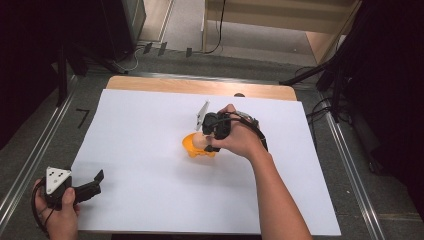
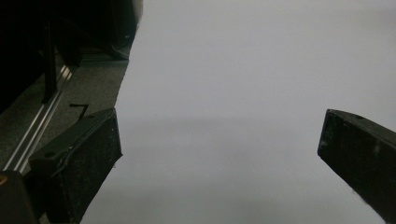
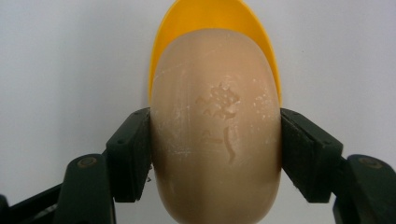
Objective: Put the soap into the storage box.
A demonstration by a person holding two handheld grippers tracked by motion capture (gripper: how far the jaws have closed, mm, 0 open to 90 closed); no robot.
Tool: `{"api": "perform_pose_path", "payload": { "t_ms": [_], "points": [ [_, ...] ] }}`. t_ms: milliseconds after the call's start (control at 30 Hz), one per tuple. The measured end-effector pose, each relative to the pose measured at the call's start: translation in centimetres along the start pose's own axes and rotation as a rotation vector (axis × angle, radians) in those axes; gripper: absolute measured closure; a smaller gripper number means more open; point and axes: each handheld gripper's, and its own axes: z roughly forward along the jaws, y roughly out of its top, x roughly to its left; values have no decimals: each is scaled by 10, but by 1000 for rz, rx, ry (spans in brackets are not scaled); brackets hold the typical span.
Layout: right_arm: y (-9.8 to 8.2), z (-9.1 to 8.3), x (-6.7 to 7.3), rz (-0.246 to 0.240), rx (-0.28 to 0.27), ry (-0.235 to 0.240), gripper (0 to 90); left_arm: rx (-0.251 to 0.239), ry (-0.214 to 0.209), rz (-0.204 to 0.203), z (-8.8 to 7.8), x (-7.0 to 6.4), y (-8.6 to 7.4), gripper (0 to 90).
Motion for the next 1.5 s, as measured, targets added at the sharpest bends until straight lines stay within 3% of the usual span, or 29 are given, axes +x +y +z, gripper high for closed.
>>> {"api": "perform_pose_path", "payload": {
  "t_ms": [167,233,800,933,1167,1500],
  "points": [
    [2,3,-3,0,13,22,329,1,-1,-1,0,0,0,0],
    [5,5,-2,8,42,29,329,0,-2,-2,0,0,0,0],
    [11,11,-2,-4,58,38,318,2,-9,-7,0,1,0,0],
    [11,4,-3,2,13,23,306,1,-9,-8,0,1,0,0],
    [2,-2,-3,15,-2,9,313,4,-11,-7,0,1,0,0],
    [-19,-10,0,88,-39,2,298,4,-9,-8,0,0,0,0]
  ]
}}
